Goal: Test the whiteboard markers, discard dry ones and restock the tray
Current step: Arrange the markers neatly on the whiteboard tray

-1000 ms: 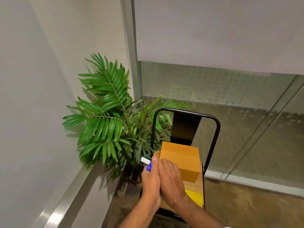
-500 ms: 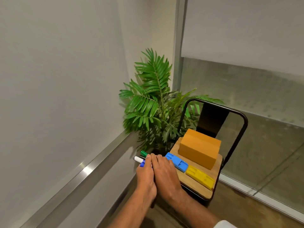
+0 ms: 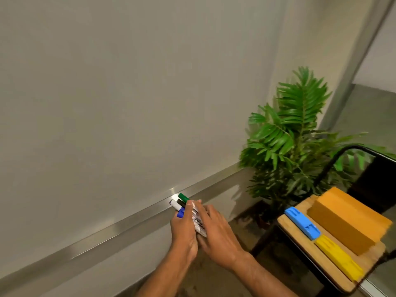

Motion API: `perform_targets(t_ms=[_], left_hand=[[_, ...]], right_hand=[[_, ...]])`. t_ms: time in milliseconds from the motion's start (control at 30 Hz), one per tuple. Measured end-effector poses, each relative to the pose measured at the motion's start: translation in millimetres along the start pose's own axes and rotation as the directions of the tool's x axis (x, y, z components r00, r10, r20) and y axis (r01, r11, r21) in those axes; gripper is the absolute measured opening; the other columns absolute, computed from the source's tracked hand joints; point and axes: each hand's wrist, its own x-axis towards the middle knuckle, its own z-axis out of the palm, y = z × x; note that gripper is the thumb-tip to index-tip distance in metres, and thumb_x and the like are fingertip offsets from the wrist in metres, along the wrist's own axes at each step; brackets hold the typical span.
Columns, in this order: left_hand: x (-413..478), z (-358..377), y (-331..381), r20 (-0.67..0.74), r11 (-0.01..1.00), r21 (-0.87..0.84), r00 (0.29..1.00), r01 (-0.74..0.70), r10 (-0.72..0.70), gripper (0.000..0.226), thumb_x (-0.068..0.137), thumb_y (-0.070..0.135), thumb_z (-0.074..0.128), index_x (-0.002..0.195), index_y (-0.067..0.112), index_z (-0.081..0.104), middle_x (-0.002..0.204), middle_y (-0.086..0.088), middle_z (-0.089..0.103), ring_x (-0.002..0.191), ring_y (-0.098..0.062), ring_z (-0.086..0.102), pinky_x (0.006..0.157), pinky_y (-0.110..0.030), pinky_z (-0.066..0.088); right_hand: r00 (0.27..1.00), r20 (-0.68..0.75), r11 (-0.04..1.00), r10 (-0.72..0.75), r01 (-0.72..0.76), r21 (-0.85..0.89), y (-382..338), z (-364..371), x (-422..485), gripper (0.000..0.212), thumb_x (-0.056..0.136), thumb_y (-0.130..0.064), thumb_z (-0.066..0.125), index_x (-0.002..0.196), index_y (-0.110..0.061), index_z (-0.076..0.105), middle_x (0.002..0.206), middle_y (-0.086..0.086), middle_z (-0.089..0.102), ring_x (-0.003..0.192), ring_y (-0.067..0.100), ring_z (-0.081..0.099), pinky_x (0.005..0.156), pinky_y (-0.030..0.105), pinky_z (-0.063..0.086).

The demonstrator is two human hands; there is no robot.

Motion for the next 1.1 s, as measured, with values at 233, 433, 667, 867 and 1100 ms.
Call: perform_targets(t_ms=[233, 433, 667, 867, 1100], left_hand=[[-4.8, -137.7, 76.7, 0.002, 0.977, 0.013, 0.977, -0.214, 0.214, 0.023, 0.102, 0.020, 0.057, 0.118, 0.005, 0.066, 0.111, -0.013, 0.077, 0.096, -0.026, 0.076, 0.074, -0.033, 0.062], [-23.9, -257.3, 126.0, -0.060, 0.964, -0.018, 0.962, -0.267, 0.265, 0.023, 0.103, 0.019, 0.056, 0.119, 0.006, 0.065, 0.112, -0.014, 0.077, 0.095, -0.024, 0.076, 0.070, -0.032, 0.063], [-44.8, -393.8, 166.5, -0.182, 0.951, -0.110, 0.946, -0.291, 0.268, 0.030, 0.103, 0.019, 0.054, 0.127, 0.002, 0.063, 0.116, -0.016, 0.075, 0.107, -0.027, 0.074, 0.080, -0.034, 0.063], [-63.2, -480.4, 197.0, -0.281, 0.920, -0.220, 0.924, -0.326, 0.260, 0.030, 0.104, 0.021, 0.053, 0.126, 0.004, 0.062, 0.115, -0.018, 0.075, 0.108, -0.030, 0.073, 0.092, -0.044, 0.060], [-71.2, -549.2, 217.0, -0.445, 0.894, -0.274, 0.870, -0.356, 0.210, 0.023, 0.103, 0.020, 0.055, 0.118, 0.006, 0.065, 0.108, -0.019, 0.077, 0.099, -0.032, 0.075, 0.087, -0.043, 0.059]], right_hand=[[0.984, 0.177, 0.795, -0.035, -0.080, 0.602, -101.8, 46.1, 18.8, 0.044, 0.093, -0.036, 0.064, 0.134, -0.041, 0.049, 0.118, -0.021, 0.061, 0.105, 0.003, 0.058, 0.081, 0.016, 0.050], [0.948, 0.317, 0.539, 0.030, -0.282, 0.794, -208.1, 108.5, 23.5, 0.023, 0.097, -0.019, 0.059, 0.117, -0.026, 0.070, 0.105, -0.002, 0.074, 0.093, 0.020, 0.070, 0.074, 0.028, 0.056], [0.923, 0.384, 0.456, 0.006, -0.345, 0.821, -334.0, 182.4, 7.9, 0.024, 0.098, -0.013, 0.057, 0.115, -0.023, 0.070, 0.104, -0.004, 0.075, 0.096, 0.018, 0.071, 0.083, 0.035, 0.059], [0.909, 0.416, 0.460, -0.028, -0.358, 0.812, -413.8, 230.4, 2.8, 0.025, 0.097, -0.011, 0.057, 0.112, -0.027, 0.070, 0.101, -0.005, 0.076, 0.090, 0.017, 0.072, 0.074, 0.028, 0.058], [0.867, 0.496, 0.491, -0.046, -0.413, 0.767, -463.1, 276.0, 16.0, 0.024, 0.094, -0.013, 0.063, 0.112, -0.027, 0.071, 0.095, -0.004, 0.076, 0.080, 0.017, 0.065, 0.067, 0.024, 0.055]])
